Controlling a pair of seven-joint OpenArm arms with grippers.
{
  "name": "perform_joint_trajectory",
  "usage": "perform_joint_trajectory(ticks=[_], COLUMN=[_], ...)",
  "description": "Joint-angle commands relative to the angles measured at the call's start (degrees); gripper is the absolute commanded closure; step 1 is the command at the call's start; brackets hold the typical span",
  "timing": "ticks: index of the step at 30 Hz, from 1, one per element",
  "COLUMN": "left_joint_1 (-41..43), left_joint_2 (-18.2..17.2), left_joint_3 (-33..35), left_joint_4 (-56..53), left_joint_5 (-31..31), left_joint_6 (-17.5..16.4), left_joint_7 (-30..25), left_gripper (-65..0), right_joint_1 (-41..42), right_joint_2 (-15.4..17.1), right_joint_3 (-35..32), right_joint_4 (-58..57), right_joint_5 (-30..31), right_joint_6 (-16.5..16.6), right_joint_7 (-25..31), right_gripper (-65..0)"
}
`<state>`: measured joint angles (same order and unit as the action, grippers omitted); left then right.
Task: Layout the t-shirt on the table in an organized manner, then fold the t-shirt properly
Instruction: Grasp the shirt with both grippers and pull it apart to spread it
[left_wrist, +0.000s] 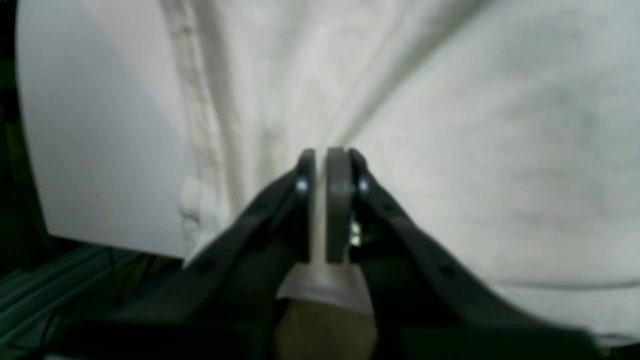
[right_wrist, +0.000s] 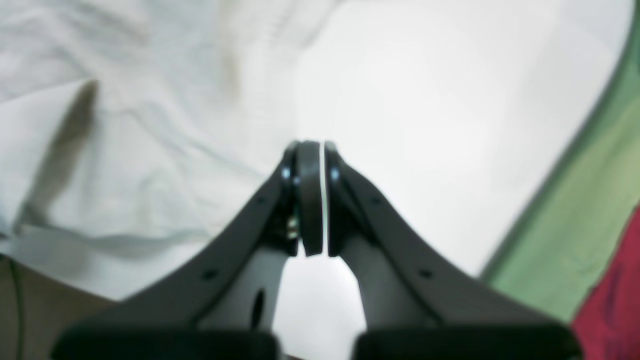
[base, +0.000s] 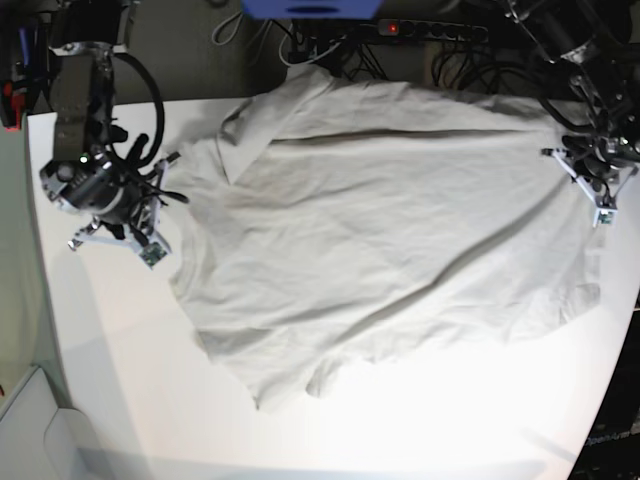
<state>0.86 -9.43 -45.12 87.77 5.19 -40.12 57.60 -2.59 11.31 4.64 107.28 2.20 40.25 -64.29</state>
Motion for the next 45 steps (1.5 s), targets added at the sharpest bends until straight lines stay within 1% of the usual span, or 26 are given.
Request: perform_joint_trajectory(ticks=[1, 3, 5, 7, 9, 12, 14, 16, 18, 20, 22, 25, 26, 30, 32, 34, 38, 42, 45], left_joint_1=[-1.7, -2.8, -4.7, -6.0, -6.5, -7.4, -8.3, -9.5, -11.4, -12.8, -13.6, -14.6, -14.7, -16.9, -18.3, -19.1, -21.3, -22.1, -22.3], left_joint_2=[-0.8, -0.7, 0.3, 1.4, 3.1, 5.9, 8.0, 9.4, 10.2, 10.3, 9.9, 9.7, 8.9, 7.6, 6.9, 6.1, 5.1, 4.9, 4.9], left_joint_3=[0.1, 0.1, 0.2, 1.3, 3.9, 9.0, 11.3, 12.0, 11.9, 11.8, 11.8, 11.8, 11.9, 12.1, 12.1, 12.0, 12.1, 12.1, 12.1], left_joint_4=[2.8, 5.4, 7.3, 8.6, 8.8, 7.5, 5.1, 0.6, -4.6, -9.9, -13.3, -15.5, -15.6, -18.4, -19.9, -20.9, -22.8, -25.3, -27.0], left_joint_5=[-0.2, -0.7, -0.7, -0.7, -0.7, -0.5, 0.5, 2.4, 4.9, 6.9, 7.4, 7.6, 7.6, 7.2, 7.4, 7.2, 7.2, 7.6, 7.6], left_joint_6=[0.1, 0.1, 0.1, 0.1, 0.1, 0.1, 0.1, 0.1, 0.1, 0.1, 0.1, 0.1, 0.1, 0.1, 0.1, 0.1, 0.1, 0.1, 0.1], left_joint_7=[0.2, 2.8, 5.4, 6.8, 7.1, 6.1, 3.8, 0.5, -2.4, -5.4, -7.5, -8.7, -8.7, -8.8, -8.8, -8.8, -9.1, -13.0, -14.7], left_gripper=[-4.2, -4.2, -4.2, -4.2, -4.2, -4.2, -4.2, -4.2, -4.2, -4.2, -4.2, -4.2, -4.2, -4.2, -4.2, -4.2, -4.2, -4.2, -4.2], right_joint_1=[-0.4, -1.7, -3.4, -5.0, -7.0, -9.8, -11.1, -11.5, -11.5, -11.5, -11.3, -11.1, -11.1, -10.5, -8.7, -6.6, 0.8, 6.4, 10.0], right_joint_2=[-0.1, -0.3, -0.4, -0.4, -0.3, -0.4, -0.9, -2.3, -2.8, -3.1, -4.5, -5.6, -5.8, -7.5, -8.2, -8.5, -8.5, -8.3, -7.4], right_joint_3=[0.1, 0.1, 0.2, 0.3, 0.3, 0.1, 0.1, 0.2, 0.1, 0.1, 0.0, 0.0, 0.0, -0.1, -0.1, -0.1, -0.2, -0.2, -0.2], right_joint_4=[1.1, 1.1, 1.1, 1.1, 1.1, 1.1, 1.2, 1.4, 2.6, 4.3, 5.9, 7.5, 7.6, 7.0, 6.6, 5.3, -1.9, -11.4, -17.6], right_joint_5=[0.3, 0.3, 0.3, 0.3, 0.5, 0.6, 0.7, 0.7, 0.5, 0.7, 0.4, 0.3, 0.4, 0.3, 0.3, 0.3, 0.3, 0.3, 0.3], right_joint_6=[-0.2, -0.2, -0.2, -0.2, -0.2, -0.2, -0.2, -0.2, -0.2, -0.2, -0.2, -0.2, -0.2, -0.2, -0.2, -0.2, -0.2, -0.2, -0.2], right_joint_7=[1.0, 1.0, 1.0, 1.0, 1.0, 1.0, 1.0, 1.0, 1.0, 0.5, 0.4, 0.4, 0.4, 0.8, 0.7, 0.9, 0.5, 1.0, 1.0], right_gripper=[0.0, 0.0, 0.0, 0.0, 0.0, 0.0, 0.0, 0.0, 0.0, 0.0, 0.0, 0.0, -0.1, -6.8, -10.0, -11.8, -12.2, -12.2, -12.2])
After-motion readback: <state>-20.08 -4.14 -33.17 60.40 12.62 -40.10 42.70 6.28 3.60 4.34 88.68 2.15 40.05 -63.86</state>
